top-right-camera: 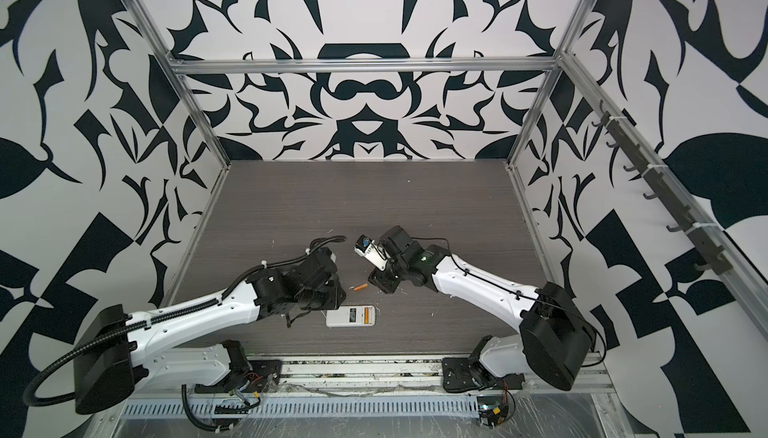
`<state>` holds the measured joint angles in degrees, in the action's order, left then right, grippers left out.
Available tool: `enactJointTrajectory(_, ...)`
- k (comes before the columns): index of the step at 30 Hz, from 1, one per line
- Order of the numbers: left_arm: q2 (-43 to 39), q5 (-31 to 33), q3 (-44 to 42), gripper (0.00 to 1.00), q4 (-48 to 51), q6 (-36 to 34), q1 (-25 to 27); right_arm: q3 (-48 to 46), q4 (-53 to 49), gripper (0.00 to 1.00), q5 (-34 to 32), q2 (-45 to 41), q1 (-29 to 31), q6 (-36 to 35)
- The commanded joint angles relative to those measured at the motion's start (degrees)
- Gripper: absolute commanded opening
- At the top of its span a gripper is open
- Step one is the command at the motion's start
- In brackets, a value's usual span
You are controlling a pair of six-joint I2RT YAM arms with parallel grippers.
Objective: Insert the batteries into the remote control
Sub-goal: 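Withdraw the right gripper while the left gripper moves toward the loose orange battery, then close the left gripper on the end of the loose orange battery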
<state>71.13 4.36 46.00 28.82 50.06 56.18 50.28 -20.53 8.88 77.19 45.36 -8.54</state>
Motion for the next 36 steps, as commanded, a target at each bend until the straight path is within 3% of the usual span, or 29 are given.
enactJointTrajectory(1,5.6,-1.6,4.1,0.34,5.3,-8.9,-3.1,-0.5,0.1,0.68,-2.0,-2.2,-1.2,5.6)
enactJointTrajectory(4,11.2,-3.6,8.1,0.40,6.3,-13.0,-5.3,-2.5,0.9,0.73,-2.0,-3.5,-3.1,8.6)
enactJointTrajectory(9,18.7,-6.2,13.7,0.61,8.0,-17.3,-5.9,-6.2,2.1,0.77,-0.8,-7.1,-7.8,13.2)
enactJointTrajectory(12,22.2,-6.8,15.9,0.64,8.7,-18.7,-5.9,-9.1,3.6,0.77,1.8,-9.8,-11.8,14.4)
enactJointTrajectory(17,27.4,-5.5,19.2,0.54,11.1,-21.2,-6.0,-10.7,3.7,0.77,4.8,-12.0,-14.6,13.9)
enactJointTrajectory(27,32.5,-4.5,23.2,0.55,14.1,-26.1,-5.9,-11.2,3.7,0.77,6.7,-13.4,-15.6,14.3)
enactJointTrajectory(30,33.8,-5.0,24.3,0.43,14.1,-26.8,-5.9,-10.7,3.3,0.77,6.7,-13.9,-16.0,14.8)
enactJointTrajectory(36,36.5,-4.8,26.6,0.42,14.7,-28.4,-5.3,-10.2,2.6,0.77,7.6,-14.6,-16.5,14.9)
